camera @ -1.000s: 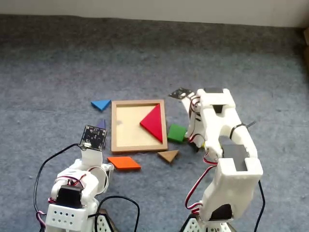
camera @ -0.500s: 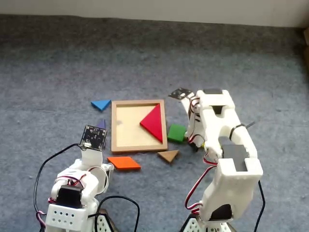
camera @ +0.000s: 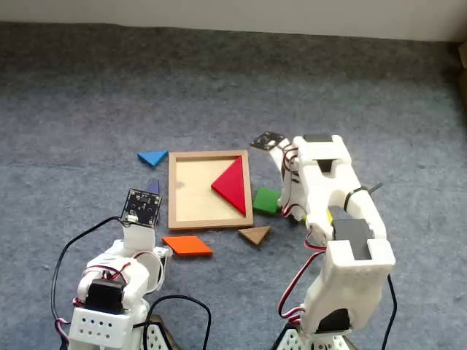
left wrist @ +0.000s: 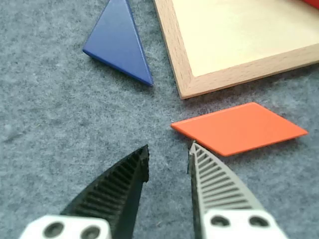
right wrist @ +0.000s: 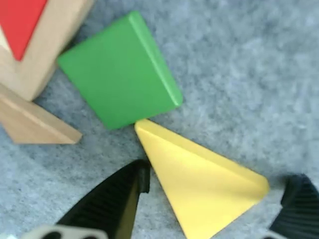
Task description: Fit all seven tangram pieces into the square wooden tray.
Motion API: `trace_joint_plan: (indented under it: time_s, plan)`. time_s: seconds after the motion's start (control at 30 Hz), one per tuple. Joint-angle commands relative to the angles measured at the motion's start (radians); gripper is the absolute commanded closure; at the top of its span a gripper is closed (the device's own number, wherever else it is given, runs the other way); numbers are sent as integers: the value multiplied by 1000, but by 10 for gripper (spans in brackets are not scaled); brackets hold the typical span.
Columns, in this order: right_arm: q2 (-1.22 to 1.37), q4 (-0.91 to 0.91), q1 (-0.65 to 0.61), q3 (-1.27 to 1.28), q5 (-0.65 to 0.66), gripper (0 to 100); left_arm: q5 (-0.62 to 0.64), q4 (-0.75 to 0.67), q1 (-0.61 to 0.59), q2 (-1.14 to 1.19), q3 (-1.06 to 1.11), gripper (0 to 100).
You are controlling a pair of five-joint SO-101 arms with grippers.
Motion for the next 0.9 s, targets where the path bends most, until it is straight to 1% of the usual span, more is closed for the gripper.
trace_joint_plan:
  time_s: [0.0,0.13,0.3,0.4,0.57,0.7,0.77,0.87]
  plan:
    - [-8,1,-35,-4,15,688,6,3,16,-36,19,854]
    - [-8,2,-35,-4,15,711,6,3,16,-36,19,854]
    - [-13,5,-30,-4,11,763,6,3,16,-36,19,854]
    - [-13,5,-28,-4,6,757,6,3,16,-36,19,854]
    - [-12,5,-27,-5,5,704,6,3,16,-36,19,854]
    - [-13,5,-27,-5,5,707,6,3,16,-36,19,854]
    - [-16,28,-27,-12,-25,728,6,3,16,-36,19,854]
    - [-21,110,-27,-24,-60,774,6,3,16,-36,19,854]
